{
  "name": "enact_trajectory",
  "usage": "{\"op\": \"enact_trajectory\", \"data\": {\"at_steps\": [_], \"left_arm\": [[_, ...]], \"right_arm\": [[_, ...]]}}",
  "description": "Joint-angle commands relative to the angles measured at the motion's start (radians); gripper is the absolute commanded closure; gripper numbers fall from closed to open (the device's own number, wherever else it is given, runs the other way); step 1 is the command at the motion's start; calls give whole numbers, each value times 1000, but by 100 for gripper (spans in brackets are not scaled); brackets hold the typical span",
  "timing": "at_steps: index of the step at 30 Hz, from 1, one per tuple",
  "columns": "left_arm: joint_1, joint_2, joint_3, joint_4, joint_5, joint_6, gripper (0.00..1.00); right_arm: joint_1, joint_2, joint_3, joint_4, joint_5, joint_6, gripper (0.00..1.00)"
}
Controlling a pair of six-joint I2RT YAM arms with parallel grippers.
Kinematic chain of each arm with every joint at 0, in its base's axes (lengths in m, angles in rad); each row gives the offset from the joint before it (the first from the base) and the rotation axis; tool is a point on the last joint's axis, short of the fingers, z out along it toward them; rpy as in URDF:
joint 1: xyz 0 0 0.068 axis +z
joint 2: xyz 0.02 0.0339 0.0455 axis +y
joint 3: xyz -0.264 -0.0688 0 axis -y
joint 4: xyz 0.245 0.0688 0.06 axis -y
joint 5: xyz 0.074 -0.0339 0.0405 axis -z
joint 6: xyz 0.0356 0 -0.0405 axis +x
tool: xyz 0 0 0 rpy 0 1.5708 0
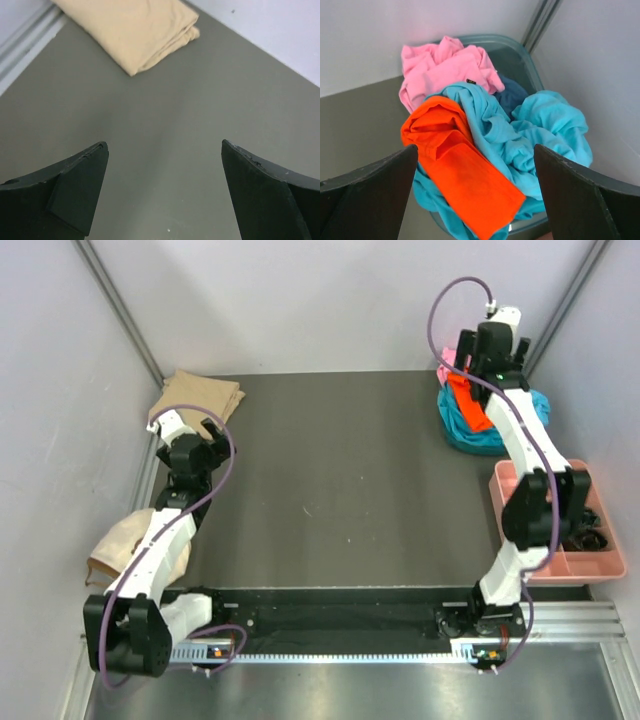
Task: Fold and stack the t-shirts
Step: Grab crumpled tshirt from bin with the right arm
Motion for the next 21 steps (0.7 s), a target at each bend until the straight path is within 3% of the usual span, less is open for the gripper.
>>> {"op": "enact_trajectory", "data": {"at_steps": [1, 5, 10, 21], "left_arm": [[-3, 33, 26, -38, -22, -55, 1], [-3, 33, 31, -52, -81, -45, 1], [-3, 46, 3, -31, -44, -51, 1], [-3, 58, 9, -45, -73, -47, 1]], "right_arm": [[9, 88, 108, -103, 35, -49, 1], [11, 77, 56, -32, -34, -114, 1], [11, 95, 51, -49, -11, -98, 1], [32, 198, 160, -148, -132, -62, 1]]}}
